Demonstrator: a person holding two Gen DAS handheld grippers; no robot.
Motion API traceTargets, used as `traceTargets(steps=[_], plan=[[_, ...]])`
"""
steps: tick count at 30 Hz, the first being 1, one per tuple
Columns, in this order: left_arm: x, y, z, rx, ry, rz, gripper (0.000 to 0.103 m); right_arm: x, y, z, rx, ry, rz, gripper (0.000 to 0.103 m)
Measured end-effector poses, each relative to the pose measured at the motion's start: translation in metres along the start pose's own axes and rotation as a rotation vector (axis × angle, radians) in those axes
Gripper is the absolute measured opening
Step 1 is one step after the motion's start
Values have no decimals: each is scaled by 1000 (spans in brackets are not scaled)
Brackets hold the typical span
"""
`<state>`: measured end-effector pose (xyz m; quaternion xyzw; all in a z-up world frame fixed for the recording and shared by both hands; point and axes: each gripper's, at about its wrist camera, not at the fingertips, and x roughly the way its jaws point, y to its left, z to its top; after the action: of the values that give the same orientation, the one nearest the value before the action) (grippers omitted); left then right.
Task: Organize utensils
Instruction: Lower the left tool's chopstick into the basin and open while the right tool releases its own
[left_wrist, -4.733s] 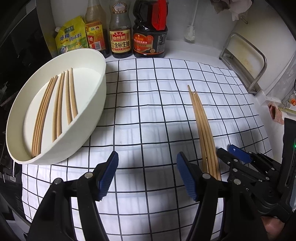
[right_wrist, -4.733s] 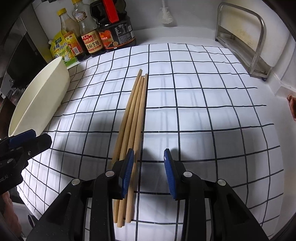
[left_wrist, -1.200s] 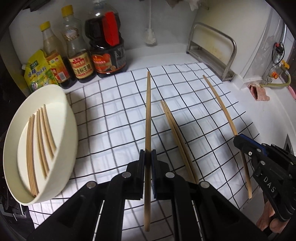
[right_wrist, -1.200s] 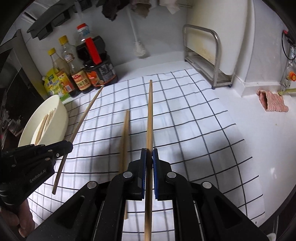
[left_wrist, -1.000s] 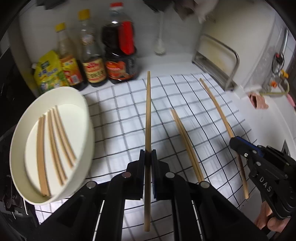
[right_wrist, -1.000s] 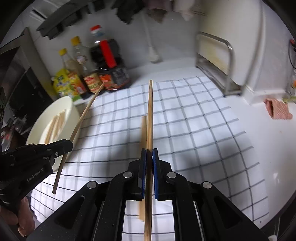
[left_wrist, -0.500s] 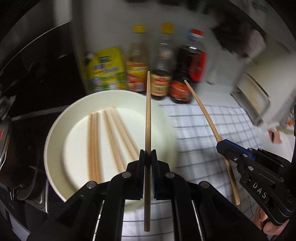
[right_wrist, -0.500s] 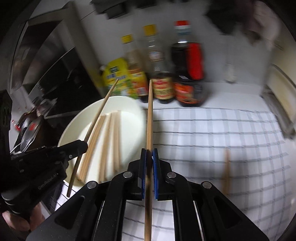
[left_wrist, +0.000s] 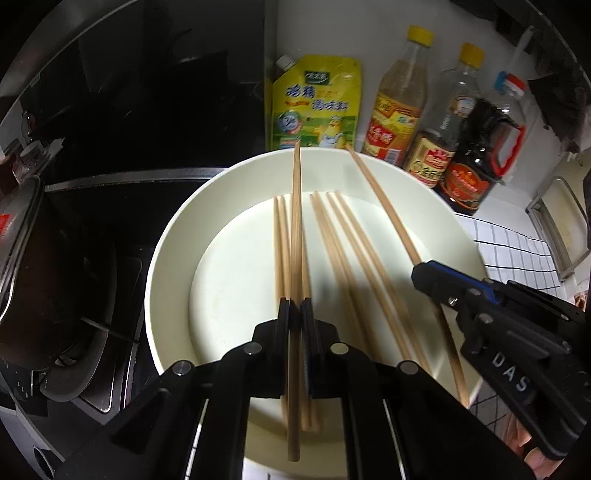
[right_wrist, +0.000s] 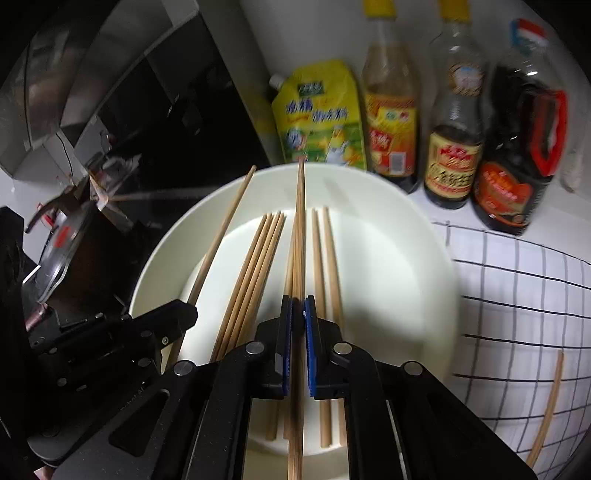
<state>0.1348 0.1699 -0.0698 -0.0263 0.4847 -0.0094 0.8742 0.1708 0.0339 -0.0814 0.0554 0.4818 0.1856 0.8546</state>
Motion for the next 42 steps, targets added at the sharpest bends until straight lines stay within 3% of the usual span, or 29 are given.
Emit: traceTargets(steps=[12, 13, 15, 16, 22, 32, 42], plan=[[26, 10, 4, -32, 49, 2, 8, 24, -1, -1, -2, 52, -39, 7], [26, 11, 4, -37, 48, 5, 10, 25, -1, 0, -4, 54, -42, 7], [24, 13, 4, -47, 44, 5, 21, 21, 0, 0, -8, 44, -51, 21], [22, 14, 5, -49, 37, 9, 26, 19, 0, 0, -9, 31, -54, 23], [9, 19, 5, -73, 10, 29, 44, 5, 1, -2, -16, 5, -53, 24], [-14, 12, 0, -75, -13, 38, 46, -19, -2, -13, -9, -11, -52, 24], [-41, -7, -9, -65, -49, 31, 54, -52, -8, -30, -4, -36, -52, 25]])
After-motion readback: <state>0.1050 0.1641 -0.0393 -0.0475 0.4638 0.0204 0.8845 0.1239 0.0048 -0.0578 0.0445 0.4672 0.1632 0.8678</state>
